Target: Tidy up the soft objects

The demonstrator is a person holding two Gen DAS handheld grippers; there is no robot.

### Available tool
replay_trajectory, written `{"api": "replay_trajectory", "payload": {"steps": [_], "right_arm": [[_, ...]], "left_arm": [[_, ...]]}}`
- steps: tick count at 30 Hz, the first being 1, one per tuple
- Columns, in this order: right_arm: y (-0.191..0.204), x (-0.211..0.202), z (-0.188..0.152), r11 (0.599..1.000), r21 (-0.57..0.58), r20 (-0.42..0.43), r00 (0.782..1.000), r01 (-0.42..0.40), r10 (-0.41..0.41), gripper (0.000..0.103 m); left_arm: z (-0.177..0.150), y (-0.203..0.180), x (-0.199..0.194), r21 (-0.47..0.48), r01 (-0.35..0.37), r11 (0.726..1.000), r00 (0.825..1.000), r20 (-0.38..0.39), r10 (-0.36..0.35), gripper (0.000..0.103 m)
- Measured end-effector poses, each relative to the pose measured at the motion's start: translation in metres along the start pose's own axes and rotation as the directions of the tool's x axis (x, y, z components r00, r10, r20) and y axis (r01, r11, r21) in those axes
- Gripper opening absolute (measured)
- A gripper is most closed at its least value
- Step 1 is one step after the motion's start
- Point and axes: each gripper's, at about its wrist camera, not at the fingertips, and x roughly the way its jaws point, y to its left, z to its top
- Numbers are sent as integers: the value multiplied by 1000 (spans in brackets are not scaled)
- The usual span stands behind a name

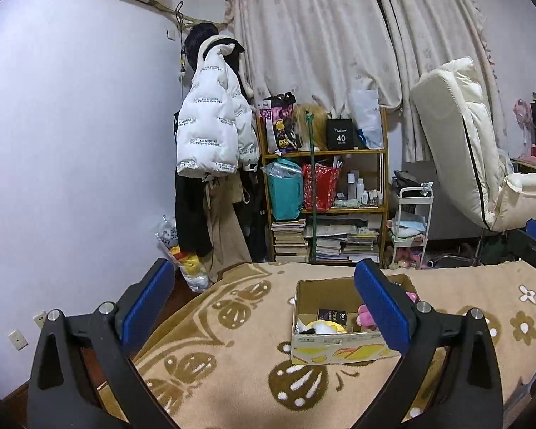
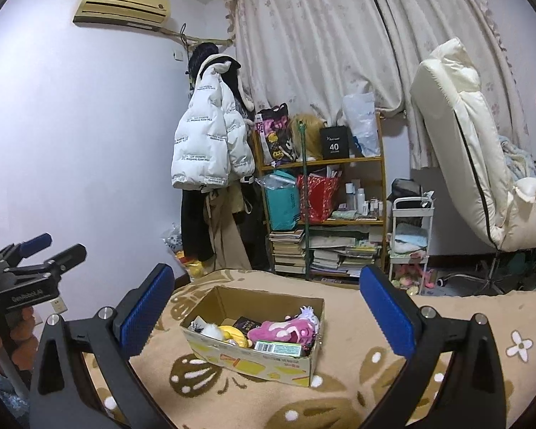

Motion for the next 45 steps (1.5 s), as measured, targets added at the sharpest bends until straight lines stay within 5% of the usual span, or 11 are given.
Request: {"api": "replay_trajectory", "payload": {"steps": [14, 36, 45], "right_arm": [[-9, 5, -22, 999, -11, 9, 999, 40, -40, 103], [-20, 35, -58, 996, -34, -104, 991, 84, -87, 103], [-19, 41, -63, 996, -35, -131, 988, 78, -82, 103]], "left_arm": [[-36, 0, 19, 39, -27, 999, 999, -43, 29, 100], [-66, -10, 48, 72, 15, 997, 988, -156, -4, 100], [-71, -5, 58, 71, -21, 997, 982, -187, 34, 100]]}}
